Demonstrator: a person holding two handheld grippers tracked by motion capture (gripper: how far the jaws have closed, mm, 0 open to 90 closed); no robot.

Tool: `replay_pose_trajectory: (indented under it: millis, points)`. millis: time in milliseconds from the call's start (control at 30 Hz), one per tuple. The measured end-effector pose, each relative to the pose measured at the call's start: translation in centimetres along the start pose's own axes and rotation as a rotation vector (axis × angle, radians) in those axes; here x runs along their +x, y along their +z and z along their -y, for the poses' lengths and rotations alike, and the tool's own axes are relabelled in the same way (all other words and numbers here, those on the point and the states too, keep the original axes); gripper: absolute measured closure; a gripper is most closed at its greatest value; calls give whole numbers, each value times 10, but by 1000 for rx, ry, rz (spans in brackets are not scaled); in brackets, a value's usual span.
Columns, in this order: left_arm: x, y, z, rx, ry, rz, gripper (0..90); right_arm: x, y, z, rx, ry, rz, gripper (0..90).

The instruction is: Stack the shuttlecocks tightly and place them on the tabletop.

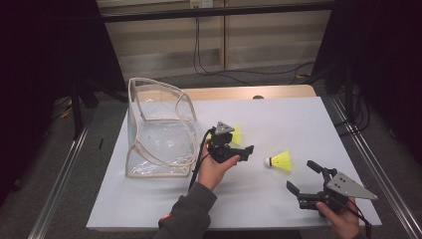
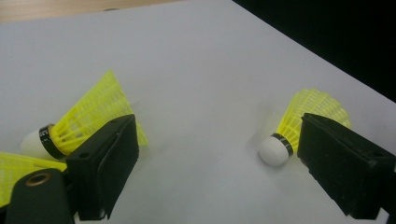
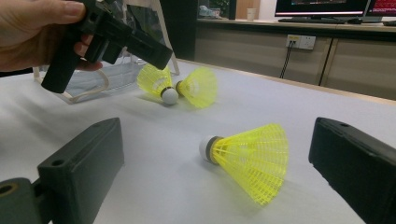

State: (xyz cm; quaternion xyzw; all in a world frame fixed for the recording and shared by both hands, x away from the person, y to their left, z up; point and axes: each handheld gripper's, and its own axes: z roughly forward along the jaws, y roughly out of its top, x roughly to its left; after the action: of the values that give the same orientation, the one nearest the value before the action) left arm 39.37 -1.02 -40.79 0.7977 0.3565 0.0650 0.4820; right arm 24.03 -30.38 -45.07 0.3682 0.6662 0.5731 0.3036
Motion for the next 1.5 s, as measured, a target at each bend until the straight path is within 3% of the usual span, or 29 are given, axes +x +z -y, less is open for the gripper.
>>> replay_pose_trajectory:
  millis: [300,400,1000,1500]
  points:
    - [-4,-7,9,2,7,29,110,0,0,0,2,-6,1,27]
    - [-4,-9,12,10,23,18,102,0,0,0,2,-10,2,27]
    - [-8,-18,27,25,21,73,83,1,0,-1,3,-10,1,28]
    - [-13,-20,32,32,21,93,65,1,0,-1,3,-13,1,28]
